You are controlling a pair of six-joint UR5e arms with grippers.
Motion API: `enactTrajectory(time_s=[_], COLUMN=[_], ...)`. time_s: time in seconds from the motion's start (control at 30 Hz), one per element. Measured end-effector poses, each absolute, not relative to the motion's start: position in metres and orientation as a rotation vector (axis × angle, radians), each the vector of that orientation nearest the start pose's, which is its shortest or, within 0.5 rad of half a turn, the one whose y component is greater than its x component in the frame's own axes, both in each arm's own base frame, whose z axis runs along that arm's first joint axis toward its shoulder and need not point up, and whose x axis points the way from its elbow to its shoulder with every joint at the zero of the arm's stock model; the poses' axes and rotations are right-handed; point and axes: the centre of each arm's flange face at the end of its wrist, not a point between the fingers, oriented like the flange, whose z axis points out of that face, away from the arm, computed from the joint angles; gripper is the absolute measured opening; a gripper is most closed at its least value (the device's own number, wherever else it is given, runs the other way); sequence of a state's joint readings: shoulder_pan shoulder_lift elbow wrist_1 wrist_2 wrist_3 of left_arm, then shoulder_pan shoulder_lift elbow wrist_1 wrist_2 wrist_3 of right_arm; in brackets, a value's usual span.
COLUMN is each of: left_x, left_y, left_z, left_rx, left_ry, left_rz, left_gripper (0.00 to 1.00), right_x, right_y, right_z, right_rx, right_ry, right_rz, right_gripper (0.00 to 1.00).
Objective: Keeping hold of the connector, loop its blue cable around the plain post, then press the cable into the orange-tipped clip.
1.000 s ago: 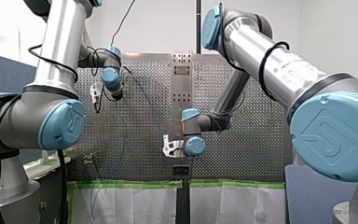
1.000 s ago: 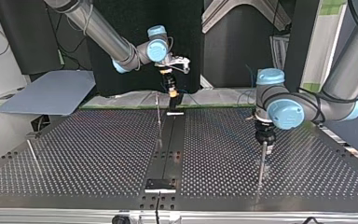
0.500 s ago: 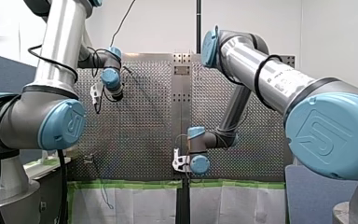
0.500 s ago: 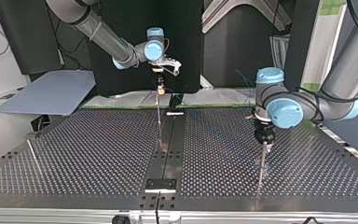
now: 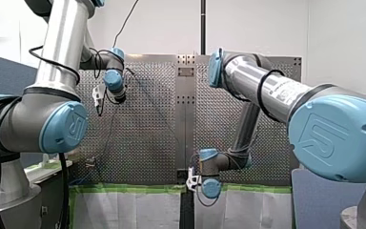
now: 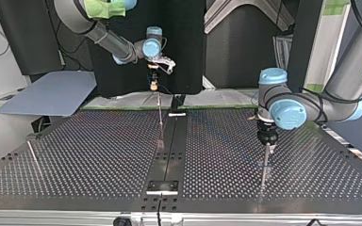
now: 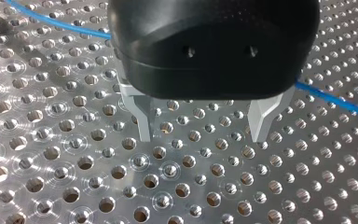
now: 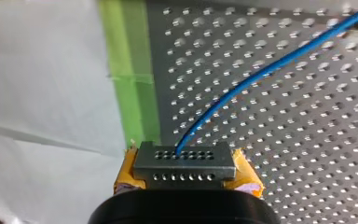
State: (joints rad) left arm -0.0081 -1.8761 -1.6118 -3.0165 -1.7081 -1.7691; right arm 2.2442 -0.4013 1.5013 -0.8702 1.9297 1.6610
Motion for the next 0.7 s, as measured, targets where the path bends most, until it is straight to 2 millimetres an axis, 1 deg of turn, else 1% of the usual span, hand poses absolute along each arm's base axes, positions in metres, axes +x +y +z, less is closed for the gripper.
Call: enactTrajectory(time_s=[0.17, 0.3, 0.47, 0.57, 0.7], left_x=[0.57, 0.57, 0.571, 0.571, 0.571], left_y=[-0.124, -0.123, -0.121, -0.12, -0.12], left_z=[0.316, 0.316, 0.316, 0.316, 0.316], left_rx=[-0.266, -0.268, -0.27, -0.272, -0.274], left_ry=[1.771, 1.771, 1.771, 1.772, 1.772], left_rz=[-0.024, -0.022, -0.019, -0.018, -0.018], left_gripper=[1.0, 1.0, 1.0, 1.0, 1.0], right_x=[0.464, 0.45, 0.435, 0.425, 0.414], right_y=[-0.432, -0.426, -0.425, -0.42, -0.407], right_z=[-0.169, -0.196, -0.22, -0.238, -0.263], right_rx=[1.613, 1.623, 1.627, 1.646, 1.685], right_ry=[-1.199, -1.227, -1.252, -1.26, -1.256], right_rz=[1.287, 1.265, 1.244, 1.222, 1.177], right_gripper=[0.0, 0.0, 0.0, 0.0, 0.0])
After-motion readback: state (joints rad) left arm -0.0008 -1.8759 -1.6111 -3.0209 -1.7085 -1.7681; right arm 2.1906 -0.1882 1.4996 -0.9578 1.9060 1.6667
